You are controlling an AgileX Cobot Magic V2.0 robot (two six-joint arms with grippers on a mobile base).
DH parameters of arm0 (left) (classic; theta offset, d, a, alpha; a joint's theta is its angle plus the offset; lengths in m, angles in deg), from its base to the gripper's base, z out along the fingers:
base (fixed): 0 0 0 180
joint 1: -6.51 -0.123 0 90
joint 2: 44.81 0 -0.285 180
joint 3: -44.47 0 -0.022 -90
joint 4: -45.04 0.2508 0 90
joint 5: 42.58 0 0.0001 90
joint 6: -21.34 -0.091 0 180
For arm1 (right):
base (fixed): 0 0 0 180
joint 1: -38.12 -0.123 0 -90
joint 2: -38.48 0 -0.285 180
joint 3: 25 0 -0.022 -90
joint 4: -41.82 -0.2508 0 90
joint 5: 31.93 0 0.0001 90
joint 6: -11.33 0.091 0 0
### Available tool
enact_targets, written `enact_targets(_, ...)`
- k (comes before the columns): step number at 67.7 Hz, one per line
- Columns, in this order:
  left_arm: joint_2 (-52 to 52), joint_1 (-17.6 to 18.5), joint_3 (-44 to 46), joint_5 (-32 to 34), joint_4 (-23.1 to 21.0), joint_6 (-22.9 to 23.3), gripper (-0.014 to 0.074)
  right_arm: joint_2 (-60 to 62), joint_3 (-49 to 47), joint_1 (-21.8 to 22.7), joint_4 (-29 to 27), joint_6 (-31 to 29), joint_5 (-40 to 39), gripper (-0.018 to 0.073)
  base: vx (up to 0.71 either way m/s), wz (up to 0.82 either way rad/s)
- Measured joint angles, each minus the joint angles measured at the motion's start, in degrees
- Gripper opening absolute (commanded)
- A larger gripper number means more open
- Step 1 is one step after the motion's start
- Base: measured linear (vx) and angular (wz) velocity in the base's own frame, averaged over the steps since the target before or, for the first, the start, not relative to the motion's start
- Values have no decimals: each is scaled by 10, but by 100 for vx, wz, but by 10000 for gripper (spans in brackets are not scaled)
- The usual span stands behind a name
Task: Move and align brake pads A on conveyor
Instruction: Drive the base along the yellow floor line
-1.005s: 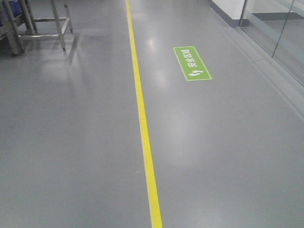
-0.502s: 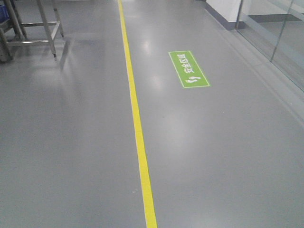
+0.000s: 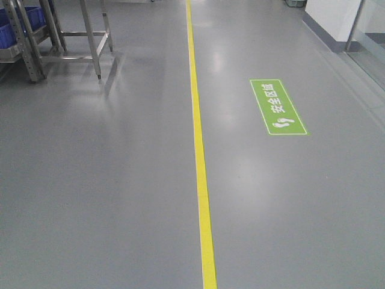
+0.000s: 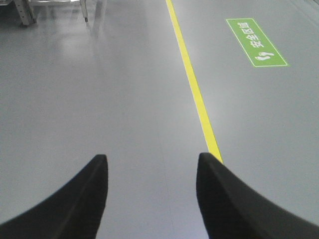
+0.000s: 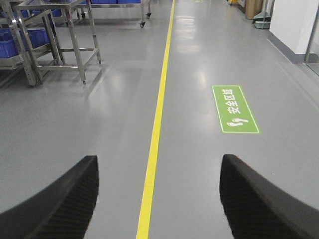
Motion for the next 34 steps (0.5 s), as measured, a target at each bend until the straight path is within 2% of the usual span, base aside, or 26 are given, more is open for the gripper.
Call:
enact_targets(16,0,0,0,0,0,0,375,0,0,0,0,0,0,487,54,4)
enact_targets(34,0,0,0,-1,0,0,375,0,0,0,0,0,0,487,59,-10)
